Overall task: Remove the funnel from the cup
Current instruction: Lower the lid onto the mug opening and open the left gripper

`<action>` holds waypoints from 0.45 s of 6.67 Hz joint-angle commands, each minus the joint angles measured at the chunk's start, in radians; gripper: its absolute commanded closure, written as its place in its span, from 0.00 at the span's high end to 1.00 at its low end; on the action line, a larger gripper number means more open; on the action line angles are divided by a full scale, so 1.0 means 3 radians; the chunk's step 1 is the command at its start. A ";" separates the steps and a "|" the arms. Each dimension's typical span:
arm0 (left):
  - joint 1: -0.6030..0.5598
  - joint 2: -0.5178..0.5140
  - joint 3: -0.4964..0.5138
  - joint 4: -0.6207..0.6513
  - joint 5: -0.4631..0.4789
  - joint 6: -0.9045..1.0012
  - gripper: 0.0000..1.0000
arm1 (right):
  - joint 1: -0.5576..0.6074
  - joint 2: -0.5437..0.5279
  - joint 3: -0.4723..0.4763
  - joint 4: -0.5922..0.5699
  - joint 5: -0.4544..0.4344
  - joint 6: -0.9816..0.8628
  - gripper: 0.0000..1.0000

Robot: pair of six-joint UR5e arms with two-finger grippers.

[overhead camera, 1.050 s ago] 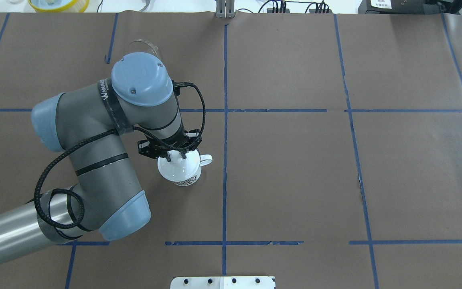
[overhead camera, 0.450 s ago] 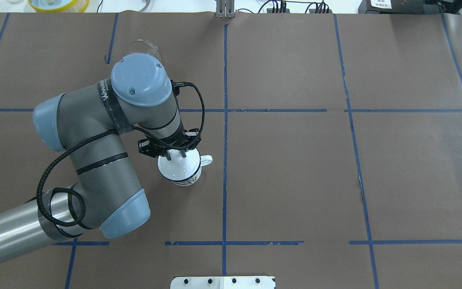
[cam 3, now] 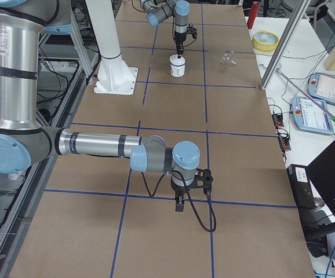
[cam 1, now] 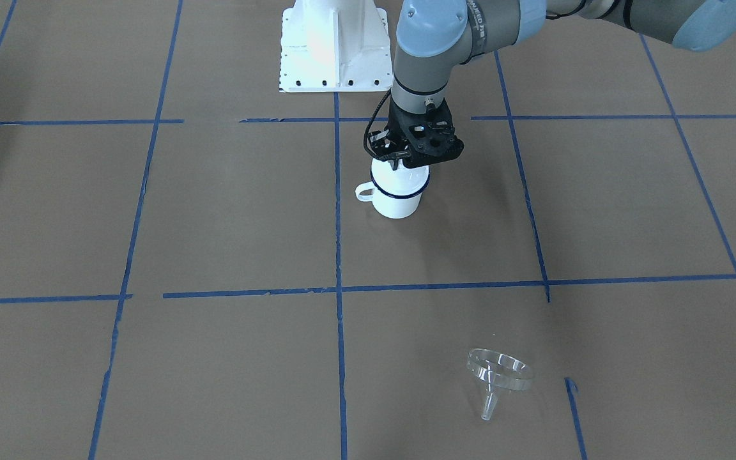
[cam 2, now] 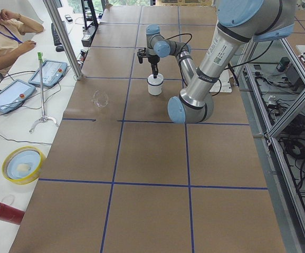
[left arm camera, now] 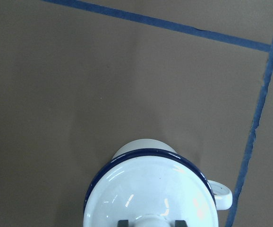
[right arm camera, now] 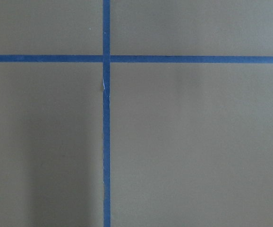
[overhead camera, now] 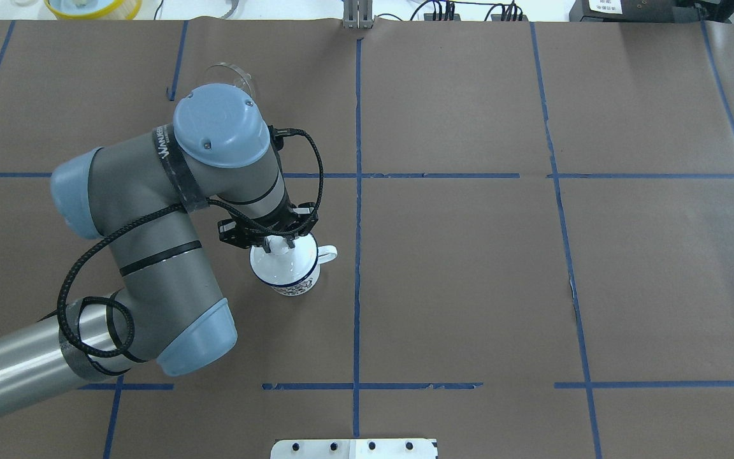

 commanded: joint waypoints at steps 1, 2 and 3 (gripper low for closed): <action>0.0002 -0.0001 -0.0016 -0.0004 0.0006 0.0002 1.00 | 0.0000 0.0000 0.0000 0.0000 0.0000 0.0000 1.00; -0.0013 -0.0001 -0.0057 -0.0004 0.0011 0.0012 1.00 | 0.0000 0.0000 -0.0005 0.0000 0.0000 0.0000 1.00; -0.0084 -0.0001 -0.0164 0.0001 0.0016 0.0033 1.00 | 0.0000 0.0000 0.0000 0.0000 0.0000 0.0000 1.00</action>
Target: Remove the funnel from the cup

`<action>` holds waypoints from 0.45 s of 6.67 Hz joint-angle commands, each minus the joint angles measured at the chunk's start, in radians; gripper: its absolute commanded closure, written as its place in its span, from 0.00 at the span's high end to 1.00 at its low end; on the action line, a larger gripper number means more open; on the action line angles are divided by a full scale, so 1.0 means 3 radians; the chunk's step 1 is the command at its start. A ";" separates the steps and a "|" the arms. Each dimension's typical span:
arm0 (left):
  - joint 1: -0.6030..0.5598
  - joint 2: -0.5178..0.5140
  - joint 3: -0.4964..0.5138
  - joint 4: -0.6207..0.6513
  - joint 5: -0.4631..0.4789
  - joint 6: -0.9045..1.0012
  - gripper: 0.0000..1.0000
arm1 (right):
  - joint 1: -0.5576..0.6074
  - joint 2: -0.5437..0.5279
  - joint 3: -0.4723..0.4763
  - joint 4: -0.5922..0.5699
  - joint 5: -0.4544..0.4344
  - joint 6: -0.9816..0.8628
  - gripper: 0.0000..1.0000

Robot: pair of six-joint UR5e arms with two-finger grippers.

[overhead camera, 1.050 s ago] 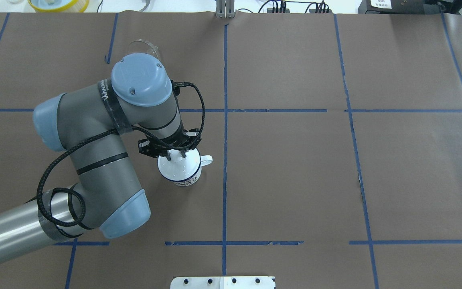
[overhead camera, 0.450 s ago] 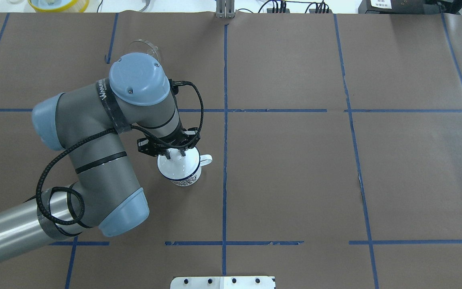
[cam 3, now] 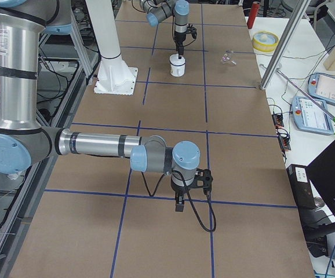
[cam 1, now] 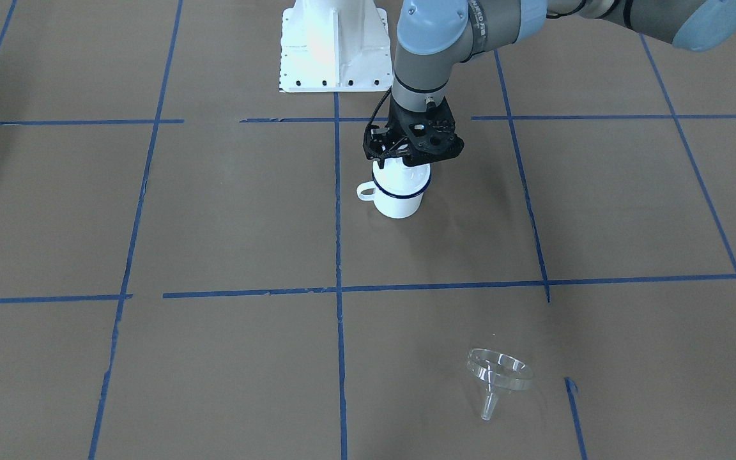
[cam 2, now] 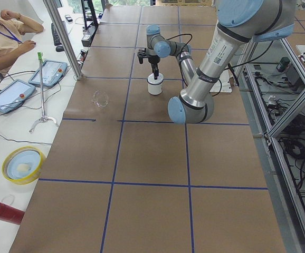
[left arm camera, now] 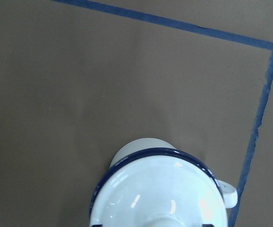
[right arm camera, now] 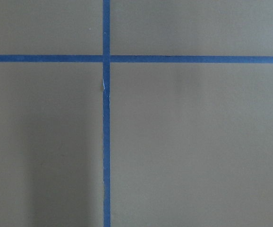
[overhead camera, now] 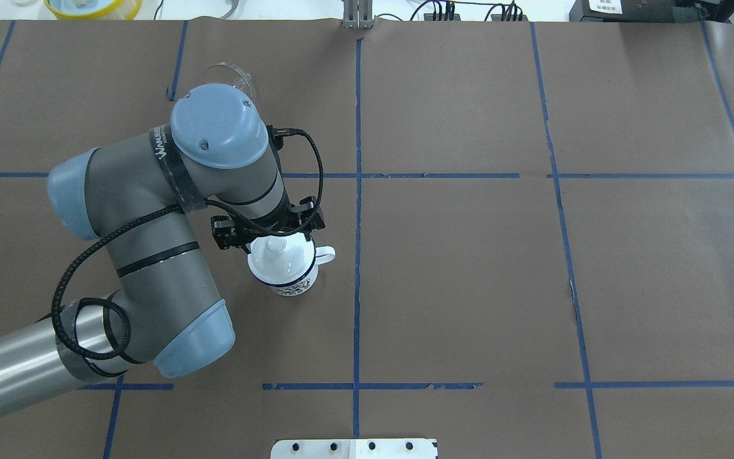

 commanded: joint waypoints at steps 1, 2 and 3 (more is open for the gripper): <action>-0.0164 0.0101 -0.0266 0.0009 -0.0004 0.0065 1.00 | 0.0000 0.0000 0.0002 0.0000 0.0000 0.0000 1.00; -0.0302 0.0289 -0.0516 0.0009 -0.0005 0.0329 1.00 | 0.0000 0.0000 0.0002 0.0000 0.0000 0.0000 1.00; -0.0577 0.0433 -0.0701 0.0014 -0.0020 0.0721 1.00 | 0.0000 0.0000 0.0002 0.0000 0.0000 0.0000 1.00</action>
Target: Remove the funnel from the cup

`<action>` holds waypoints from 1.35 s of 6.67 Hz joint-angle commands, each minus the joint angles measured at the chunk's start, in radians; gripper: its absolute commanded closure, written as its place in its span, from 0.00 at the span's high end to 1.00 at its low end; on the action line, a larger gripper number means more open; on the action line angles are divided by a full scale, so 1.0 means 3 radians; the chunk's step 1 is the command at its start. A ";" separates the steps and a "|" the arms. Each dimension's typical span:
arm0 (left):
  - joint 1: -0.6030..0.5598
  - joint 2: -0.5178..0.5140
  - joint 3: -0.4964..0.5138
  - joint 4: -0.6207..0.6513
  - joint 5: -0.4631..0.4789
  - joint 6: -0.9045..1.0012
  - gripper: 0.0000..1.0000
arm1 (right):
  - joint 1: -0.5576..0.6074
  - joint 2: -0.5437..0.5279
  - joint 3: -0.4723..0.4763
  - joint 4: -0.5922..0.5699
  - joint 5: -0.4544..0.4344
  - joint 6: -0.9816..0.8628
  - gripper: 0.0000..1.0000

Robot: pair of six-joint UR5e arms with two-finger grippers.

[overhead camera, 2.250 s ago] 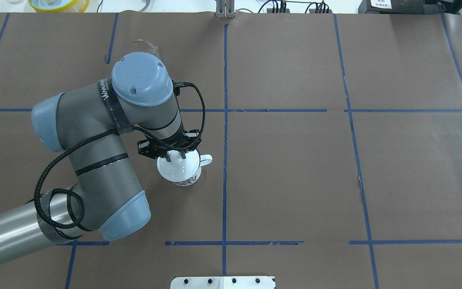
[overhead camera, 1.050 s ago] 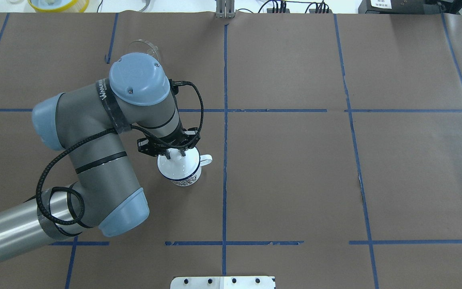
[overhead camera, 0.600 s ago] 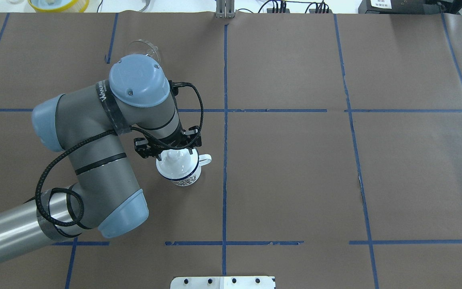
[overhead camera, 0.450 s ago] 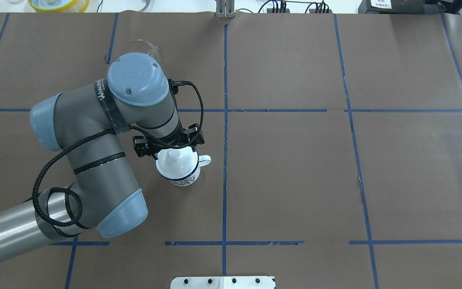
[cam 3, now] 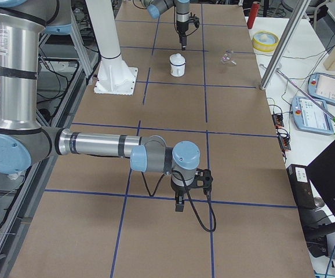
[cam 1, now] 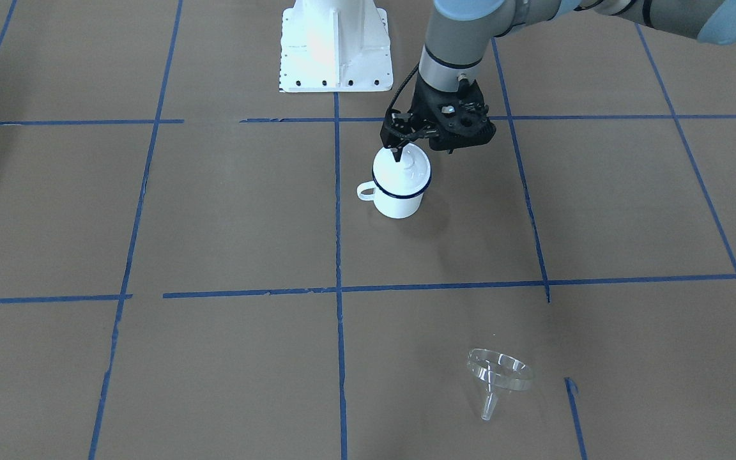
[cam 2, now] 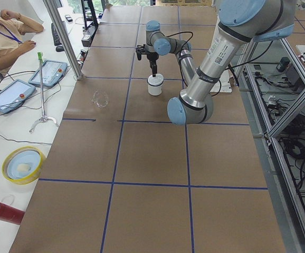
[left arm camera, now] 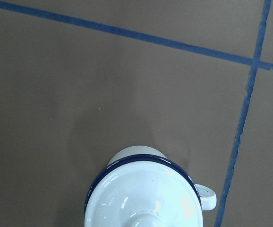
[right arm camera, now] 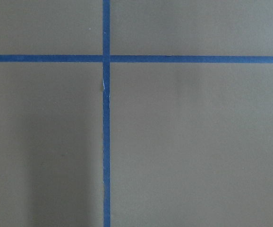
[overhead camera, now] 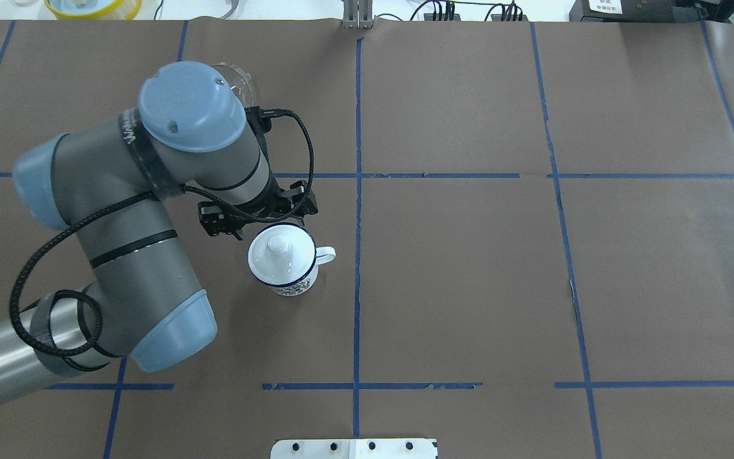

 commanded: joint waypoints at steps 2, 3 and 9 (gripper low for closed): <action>-0.0994 0.0665 -0.0320 -0.0010 -0.0419 0.1612 1.00 | 0.0000 0.0000 0.0000 0.0000 0.0000 0.0000 1.00; -0.1388 0.0962 -0.0305 -0.0021 -0.0625 0.2313 1.00 | 0.0000 0.0000 0.0000 0.0000 0.0000 0.0000 1.00; -0.3421 0.2221 0.0829 -0.0315 -0.1010 0.5281 1.00 | 0.0000 0.0000 0.0000 0.0000 0.0000 0.0000 1.00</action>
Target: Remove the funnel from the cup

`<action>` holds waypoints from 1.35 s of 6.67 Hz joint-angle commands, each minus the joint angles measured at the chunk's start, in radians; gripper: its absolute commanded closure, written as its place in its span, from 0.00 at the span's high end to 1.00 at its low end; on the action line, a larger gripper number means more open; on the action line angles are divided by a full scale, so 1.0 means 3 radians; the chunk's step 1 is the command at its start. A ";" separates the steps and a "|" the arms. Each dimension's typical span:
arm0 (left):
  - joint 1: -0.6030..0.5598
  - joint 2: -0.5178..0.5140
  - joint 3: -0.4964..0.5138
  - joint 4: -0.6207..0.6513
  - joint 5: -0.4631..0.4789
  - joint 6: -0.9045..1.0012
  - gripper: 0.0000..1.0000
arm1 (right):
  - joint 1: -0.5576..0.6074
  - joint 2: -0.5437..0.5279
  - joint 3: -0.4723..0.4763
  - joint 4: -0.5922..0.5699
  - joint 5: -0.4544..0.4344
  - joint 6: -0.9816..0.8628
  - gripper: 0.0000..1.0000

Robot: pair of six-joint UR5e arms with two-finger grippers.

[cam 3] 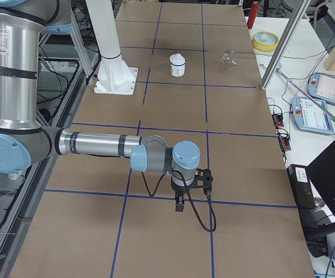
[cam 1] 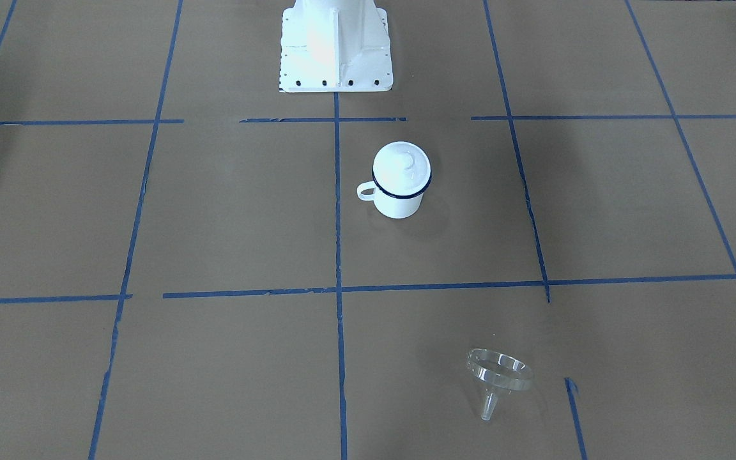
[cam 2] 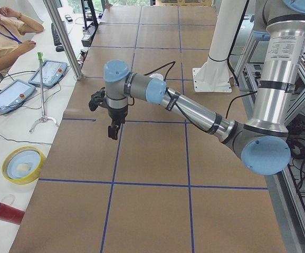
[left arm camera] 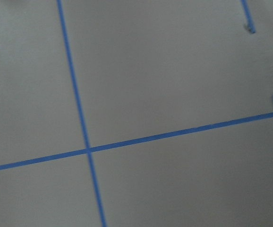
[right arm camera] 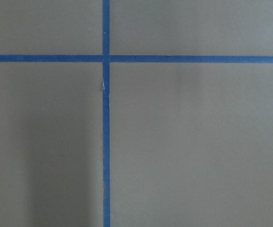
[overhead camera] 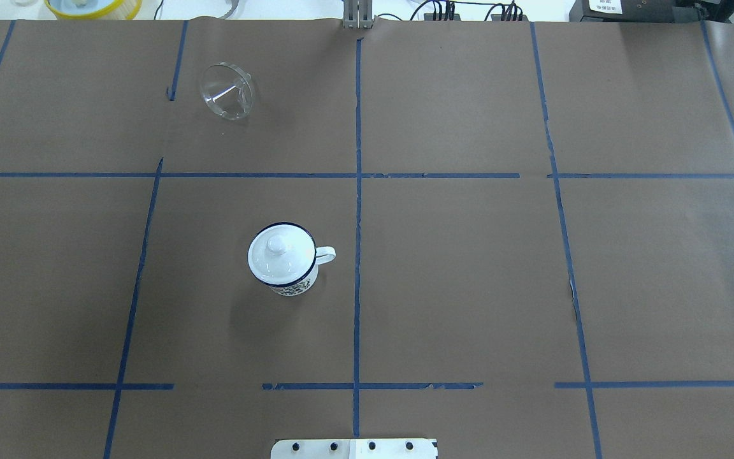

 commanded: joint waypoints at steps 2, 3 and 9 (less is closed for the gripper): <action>-0.0210 0.0442 0.0328 -0.0477 -0.0006 0.0269 1.00 | 0.0000 0.0000 0.0003 0.0000 0.0000 0.0000 1.00; -0.0245 0.0437 0.0293 -0.0605 -0.0112 0.0289 1.00 | 0.0000 0.0000 0.0003 0.0000 0.0000 0.0000 1.00; -0.0235 0.0380 0.0369 -0.0601 -0.0440 -0.0263 1.00 | 0.0000 0.0000 0.0003 0.0000 0.0000 0.0000 1.00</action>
